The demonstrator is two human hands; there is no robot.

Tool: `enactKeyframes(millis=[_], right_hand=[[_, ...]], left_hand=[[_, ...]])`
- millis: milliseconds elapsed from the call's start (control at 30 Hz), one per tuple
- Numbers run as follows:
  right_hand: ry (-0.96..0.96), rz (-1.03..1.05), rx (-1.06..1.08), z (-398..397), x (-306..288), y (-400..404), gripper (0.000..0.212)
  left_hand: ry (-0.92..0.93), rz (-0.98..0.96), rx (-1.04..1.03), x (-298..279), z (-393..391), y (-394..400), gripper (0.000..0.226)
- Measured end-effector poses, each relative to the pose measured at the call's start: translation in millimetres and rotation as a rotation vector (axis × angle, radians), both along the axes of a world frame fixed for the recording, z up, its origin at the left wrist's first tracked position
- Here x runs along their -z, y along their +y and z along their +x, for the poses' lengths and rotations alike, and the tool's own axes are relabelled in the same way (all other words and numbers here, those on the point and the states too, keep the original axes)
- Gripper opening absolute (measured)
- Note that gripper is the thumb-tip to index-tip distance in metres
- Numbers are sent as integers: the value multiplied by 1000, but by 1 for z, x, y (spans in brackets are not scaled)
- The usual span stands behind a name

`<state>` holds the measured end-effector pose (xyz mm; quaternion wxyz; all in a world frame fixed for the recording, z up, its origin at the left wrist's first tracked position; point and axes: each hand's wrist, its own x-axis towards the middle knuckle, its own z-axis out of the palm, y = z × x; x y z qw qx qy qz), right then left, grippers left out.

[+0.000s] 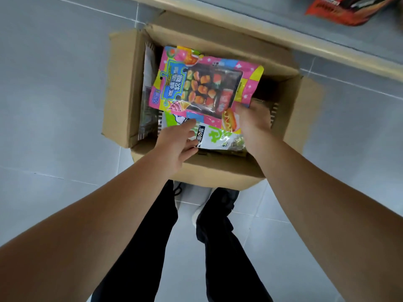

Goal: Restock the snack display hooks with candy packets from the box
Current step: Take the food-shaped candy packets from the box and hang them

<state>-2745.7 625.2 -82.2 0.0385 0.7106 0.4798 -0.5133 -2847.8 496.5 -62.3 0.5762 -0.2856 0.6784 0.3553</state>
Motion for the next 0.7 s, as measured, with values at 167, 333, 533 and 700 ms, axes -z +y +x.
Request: enactKeyframes(millis=[167,333,533,700], right_hand=[[192,-352,238,19,-37,-17,9],[229,-512,238,43,-57,-38,6],[64,-243,86,49,-90,-35,45],[112,-92,32,39,-141,-13,92]], left_hand=[[-138,146,-320,-10,-1,8,23],[-89,252,-425,-18,6,11,40],[42,336,-183,-61,6,7,16],[-34,423,30,-122,-13,-2,28]])
